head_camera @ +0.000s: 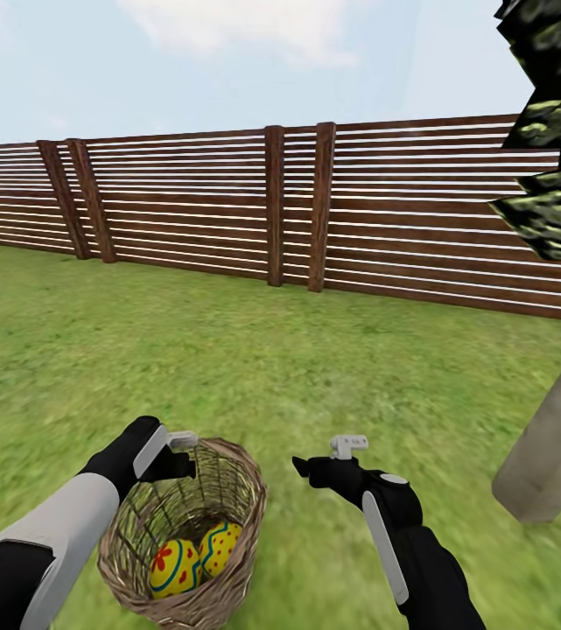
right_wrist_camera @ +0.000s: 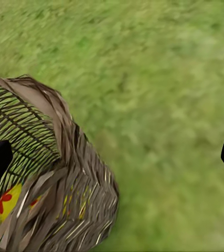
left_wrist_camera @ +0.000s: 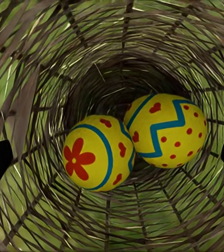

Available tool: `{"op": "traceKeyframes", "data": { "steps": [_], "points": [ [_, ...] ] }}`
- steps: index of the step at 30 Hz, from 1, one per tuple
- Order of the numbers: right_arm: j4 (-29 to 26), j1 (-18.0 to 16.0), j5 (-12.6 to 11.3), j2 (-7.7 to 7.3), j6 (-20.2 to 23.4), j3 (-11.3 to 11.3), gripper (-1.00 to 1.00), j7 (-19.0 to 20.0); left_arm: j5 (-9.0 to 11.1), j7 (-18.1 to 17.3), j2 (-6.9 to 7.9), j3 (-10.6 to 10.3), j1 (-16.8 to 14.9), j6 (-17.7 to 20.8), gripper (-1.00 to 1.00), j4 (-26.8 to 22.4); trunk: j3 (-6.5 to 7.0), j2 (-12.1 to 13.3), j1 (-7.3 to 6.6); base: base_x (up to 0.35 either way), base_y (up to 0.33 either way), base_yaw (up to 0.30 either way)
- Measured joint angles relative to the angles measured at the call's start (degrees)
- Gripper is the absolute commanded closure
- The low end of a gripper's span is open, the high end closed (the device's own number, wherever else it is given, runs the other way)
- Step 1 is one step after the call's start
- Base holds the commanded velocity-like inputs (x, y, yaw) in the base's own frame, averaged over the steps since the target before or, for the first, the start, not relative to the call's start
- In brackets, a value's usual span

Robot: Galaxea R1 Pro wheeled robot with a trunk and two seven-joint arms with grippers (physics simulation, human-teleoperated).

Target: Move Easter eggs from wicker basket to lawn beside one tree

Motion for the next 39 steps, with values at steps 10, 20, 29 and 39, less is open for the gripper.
{"op": "traceKeyframes", "data": {
  "steps": [10, 20, 29, 39],
  "points": [
    [0.0, 0.0, 0.0, 0.0, 0.0, 0.0, -1.0, 0.0, 0.0, 0.0, 0.0, 0.0, 0.0, 0.0, -1.0, 0.0, 0.0, 0.0, 0.0, 0.011, -0.021, 0.0],
    [0.0, 0.0, 0.0, 0.0, 0.0, 0.0, -1.0, 0.0, 0.0, 0.0, 0.0, 0.0, 0.0, 0.0, -1.0, 0.0, 0.0, 0.0, 0.0, 0.035, -0.001, 0.0],
    [0.0, 0.0, 0.0, 0.0, 0.0, 0.0, -1.0, 0.0, 0.0, 0.0, 0.0, 0.0, 0.0, 0.0, -1.0, 0.0, 0.0, 0.0, 0.0, 0.043, 0.0, 0.0],
    [0.0, 0.0, 0.0, 0.0, 0.0, 0.0, -1.0, 0.0, 0.0, 0.0, 0.0, 0.0, 0.0, 0.0, -1.0, 0.0, 0.0, 0.0, 0.0, 0.06, 0.0, 0.0]
  ]
}}
